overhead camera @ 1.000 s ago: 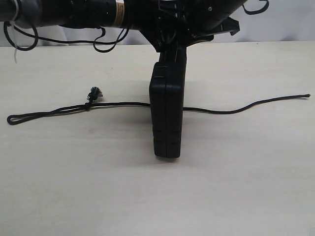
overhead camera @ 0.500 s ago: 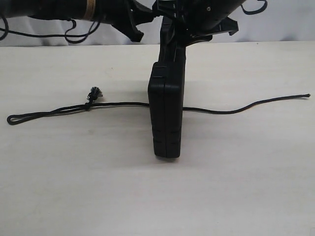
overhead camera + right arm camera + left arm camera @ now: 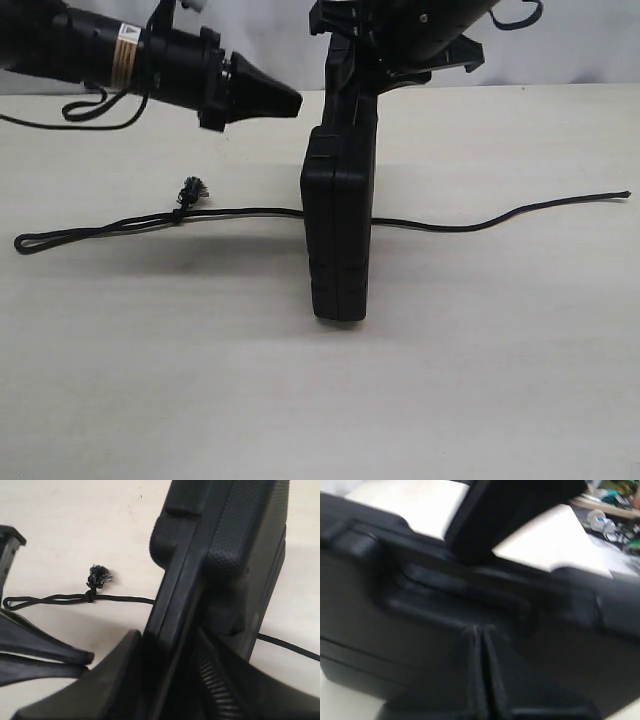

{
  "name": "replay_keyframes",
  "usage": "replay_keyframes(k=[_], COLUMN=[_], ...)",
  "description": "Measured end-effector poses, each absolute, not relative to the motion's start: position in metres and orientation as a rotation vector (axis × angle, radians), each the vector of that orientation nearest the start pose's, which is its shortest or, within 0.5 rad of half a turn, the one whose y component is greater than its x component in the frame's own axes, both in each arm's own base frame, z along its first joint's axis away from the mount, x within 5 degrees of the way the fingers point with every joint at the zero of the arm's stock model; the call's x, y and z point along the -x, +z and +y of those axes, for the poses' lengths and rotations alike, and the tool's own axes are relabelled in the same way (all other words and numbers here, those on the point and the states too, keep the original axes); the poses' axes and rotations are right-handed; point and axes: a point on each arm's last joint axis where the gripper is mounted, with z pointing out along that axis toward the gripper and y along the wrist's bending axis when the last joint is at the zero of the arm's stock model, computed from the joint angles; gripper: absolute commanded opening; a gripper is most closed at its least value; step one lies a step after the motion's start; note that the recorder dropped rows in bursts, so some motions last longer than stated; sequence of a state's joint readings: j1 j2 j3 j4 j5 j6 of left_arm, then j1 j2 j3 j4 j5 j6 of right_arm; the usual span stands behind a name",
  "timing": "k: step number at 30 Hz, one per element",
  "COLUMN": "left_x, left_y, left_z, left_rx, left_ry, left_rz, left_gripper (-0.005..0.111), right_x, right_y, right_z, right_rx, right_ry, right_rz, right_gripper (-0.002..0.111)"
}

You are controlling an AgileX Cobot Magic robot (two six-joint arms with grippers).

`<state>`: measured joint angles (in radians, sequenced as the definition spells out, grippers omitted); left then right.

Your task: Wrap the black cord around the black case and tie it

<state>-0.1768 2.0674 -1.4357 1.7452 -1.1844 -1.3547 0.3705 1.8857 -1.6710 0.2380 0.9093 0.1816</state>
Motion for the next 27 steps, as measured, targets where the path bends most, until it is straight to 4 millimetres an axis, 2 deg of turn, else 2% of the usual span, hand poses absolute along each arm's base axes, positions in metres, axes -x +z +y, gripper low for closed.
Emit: replay_keyframes(k=[4,8,15,22,27], left_x=[-0.383,-0.376,-0.378,-0.369,-0.368], left_y=[0.193,0.186,0.191,0.190,0.189], left_z=[-0.154,-0.155,-0.158,-0.188,-0.190], left_rx=[-1.310,-1.364,-1.312,-1.379,-1.388], left_ry=[-1.106,-1.087,-1.086,-1.053,-1.047], left_rz=[1.644,1.586,1.518,1.462,1.462], left_gripper=[0.000,0.000,0.000,0.000,0.000], right_x=[-0.387,-0.387,-0.387,-0.384,-0.384], right_y=[0.293,0.293,0.293,0.293,0.293], right_z=[0.169,0.169,0.169,0.163,0.162], right_rx=[0.124,0.123,0.114,0.124,0.132], right_ry=[0.489,0.491,0.495,0.452,0.432], right_rz=[2.646,2.645,2.647,2.691,2.693], right_gripper=[0.032,0.032,0.032,0.033,0.046])
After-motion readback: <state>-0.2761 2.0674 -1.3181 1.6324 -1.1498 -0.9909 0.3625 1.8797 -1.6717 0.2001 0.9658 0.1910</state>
